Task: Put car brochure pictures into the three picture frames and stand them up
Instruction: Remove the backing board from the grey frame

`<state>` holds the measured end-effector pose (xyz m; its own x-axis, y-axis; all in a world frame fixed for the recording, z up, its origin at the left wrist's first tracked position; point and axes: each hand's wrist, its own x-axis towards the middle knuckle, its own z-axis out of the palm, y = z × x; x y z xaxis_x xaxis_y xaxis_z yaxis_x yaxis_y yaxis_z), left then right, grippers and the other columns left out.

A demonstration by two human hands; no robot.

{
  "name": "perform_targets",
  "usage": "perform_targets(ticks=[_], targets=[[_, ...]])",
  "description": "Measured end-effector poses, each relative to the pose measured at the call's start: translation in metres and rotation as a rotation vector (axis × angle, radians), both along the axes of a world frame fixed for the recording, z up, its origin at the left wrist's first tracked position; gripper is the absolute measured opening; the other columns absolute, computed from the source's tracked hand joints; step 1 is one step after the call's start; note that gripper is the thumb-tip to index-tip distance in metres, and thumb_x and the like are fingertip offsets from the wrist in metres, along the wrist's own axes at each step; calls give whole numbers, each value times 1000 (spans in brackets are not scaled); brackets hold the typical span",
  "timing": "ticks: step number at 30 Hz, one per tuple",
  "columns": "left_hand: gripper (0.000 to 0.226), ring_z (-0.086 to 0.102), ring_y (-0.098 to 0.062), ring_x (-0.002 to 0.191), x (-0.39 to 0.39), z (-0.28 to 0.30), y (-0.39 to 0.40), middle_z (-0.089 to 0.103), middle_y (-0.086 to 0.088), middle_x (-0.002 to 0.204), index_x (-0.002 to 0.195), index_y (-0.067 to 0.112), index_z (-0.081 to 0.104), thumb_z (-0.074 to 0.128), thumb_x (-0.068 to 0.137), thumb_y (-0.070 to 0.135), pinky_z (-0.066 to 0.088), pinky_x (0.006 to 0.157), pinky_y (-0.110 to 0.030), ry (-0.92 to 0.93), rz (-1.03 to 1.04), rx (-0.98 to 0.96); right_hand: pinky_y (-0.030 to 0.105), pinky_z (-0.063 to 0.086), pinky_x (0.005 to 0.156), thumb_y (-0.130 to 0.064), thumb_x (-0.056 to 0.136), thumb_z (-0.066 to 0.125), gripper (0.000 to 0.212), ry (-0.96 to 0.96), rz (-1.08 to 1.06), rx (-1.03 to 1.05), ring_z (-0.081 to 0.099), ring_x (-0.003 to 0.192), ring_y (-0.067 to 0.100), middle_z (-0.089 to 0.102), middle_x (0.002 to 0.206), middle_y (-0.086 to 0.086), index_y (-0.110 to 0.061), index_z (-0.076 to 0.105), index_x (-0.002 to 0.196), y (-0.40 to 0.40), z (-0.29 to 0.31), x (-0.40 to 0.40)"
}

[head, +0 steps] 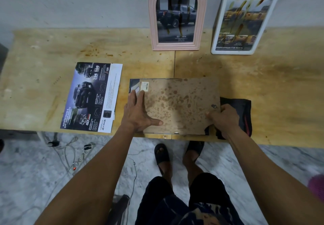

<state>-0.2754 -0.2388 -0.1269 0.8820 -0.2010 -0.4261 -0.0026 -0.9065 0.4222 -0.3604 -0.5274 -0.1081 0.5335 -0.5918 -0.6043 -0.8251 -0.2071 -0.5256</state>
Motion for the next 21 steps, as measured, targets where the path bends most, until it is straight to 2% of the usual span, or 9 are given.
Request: perform_targets(ticks=[3, 5, 7, 11, 17, 21], targets=[[158, -7, -25, 154, 0, 2, -1, -5, -6, 167, 159, 17, -4, 81, 41, 81, 14, 123, -55, 44, -27, 48, 46, 57, 80, -24, 78, 74, 32, 2, -26, 45, 60, 94, 26, 61, 101, 8, -9, 55, 99, -1, -3, -1], [162, -12, -22, 154, 2, 1, 0, -12, -5, 167, 159, 13, -10, 79, 43, 82, 10, 124, -54, 65, -35, 79, 48, 58, 79, -26, 75, 75, 36, -10, -69, 86, 62, 95, 26, 62, 103, 8, -11, 55, 100, -1, -3, 1], [163, -14, -21, 154, 3, 1, 1, -14, -5, 167, 158, 12, -12, 76, 43, 85, 9, 124, -54, 80, -45, 99, 48, 59, 78, -26, 74, 76, 38, -19, -108, 167, 63, 95, 26, 63, 106, 8, -13, 54, 102, -2, -5, 1], [161, -16, -21, 154, 3, 4, 3, -16, -6, 167, 159, 14, -11, 76, 44, 84, 6, 124, -55, 116, -58, 83, 44, 58, 76, -10, 88, 69, 32, -83, -218, 427, 63, 101, 28, 61, 113, 10, -13, 50, 114, -9, 0, -3], [161, -18, -19, 153, 4, 4, 4, -21, -2, 167, 158, 12, -14, 72, 44, 87, 4, 124, -56, 161, -68, 98, 44, 58, 75, -10, 98, 54, 29, -168, -289, 455, 64, 100, 25, 61, 115, 7, -15, 47, 126, -24, 7, -10], [161, -17, -18, 153, 4, 9, 5, -23, -1, 166, 158, 14, -16, 64, 43, 93, 2, 123, -57, 177, -93, 124, 42, 56, 72, -8, 100, 49, 25, -208, -336, 510, 63, 94, 21, 60, 107, 1, -19, 46, 123, -23, 15, -11]])
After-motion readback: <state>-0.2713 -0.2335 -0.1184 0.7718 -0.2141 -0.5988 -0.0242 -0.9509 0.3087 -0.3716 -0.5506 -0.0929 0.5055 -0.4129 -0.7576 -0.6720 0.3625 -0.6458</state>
